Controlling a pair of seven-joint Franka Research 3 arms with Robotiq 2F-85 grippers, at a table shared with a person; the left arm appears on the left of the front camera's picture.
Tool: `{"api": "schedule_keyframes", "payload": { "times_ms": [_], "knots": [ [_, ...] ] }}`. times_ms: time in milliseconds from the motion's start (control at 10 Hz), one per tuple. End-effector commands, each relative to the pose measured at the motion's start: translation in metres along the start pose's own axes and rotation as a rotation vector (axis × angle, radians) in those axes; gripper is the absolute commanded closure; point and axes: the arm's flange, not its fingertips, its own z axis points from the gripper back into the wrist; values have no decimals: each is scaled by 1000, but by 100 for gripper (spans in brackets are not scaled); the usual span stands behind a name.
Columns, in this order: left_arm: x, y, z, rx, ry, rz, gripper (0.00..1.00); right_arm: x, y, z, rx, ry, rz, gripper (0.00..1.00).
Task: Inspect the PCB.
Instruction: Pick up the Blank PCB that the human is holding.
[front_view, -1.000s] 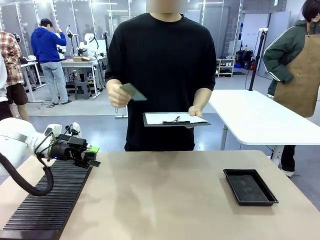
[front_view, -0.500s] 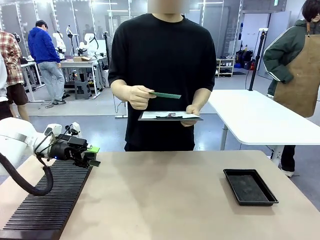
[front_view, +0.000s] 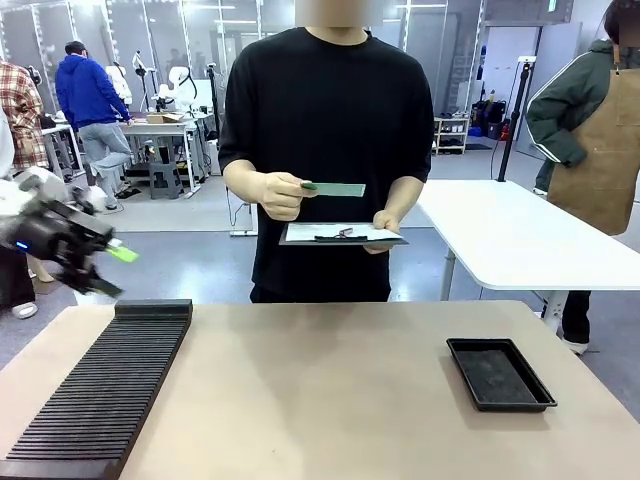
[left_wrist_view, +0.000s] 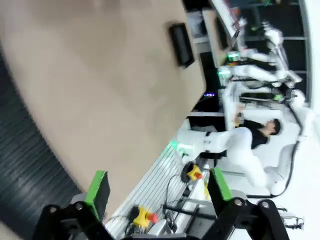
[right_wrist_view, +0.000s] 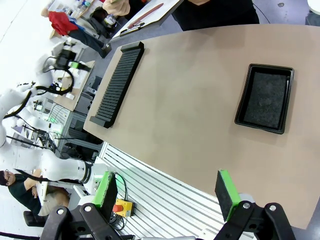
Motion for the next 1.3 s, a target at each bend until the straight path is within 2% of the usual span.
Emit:
{"api": "schedule_keyframes", "payload": {
  "times_ms": [0,200,500,700,800,900,1200],
  "knots": [
    [-51,-39,31,151,28,56,0,1,-1,0,11,-4,18,0],
    [-96,-74,62,276,-22,63,0,1,-1,0,11,-4,18,0],
    [-166,-114,90,298,-184,-21,0,1,-1,0,11,-4,18,0],
    [-199,-118,96,319,-273,-50,0,1,-1,0,11,-4,18,0],
    [-203,-120,96,331,-289,-72,0,1,-1,0,11,-4,18,0],
    [-188,-125,106,291,-226,-43,0,1,-1,0,11,-4,18,0],
    [-188,-125,106,291,-226,-43,0,1,-1,0,11,-4,18,0]
  ]
}}
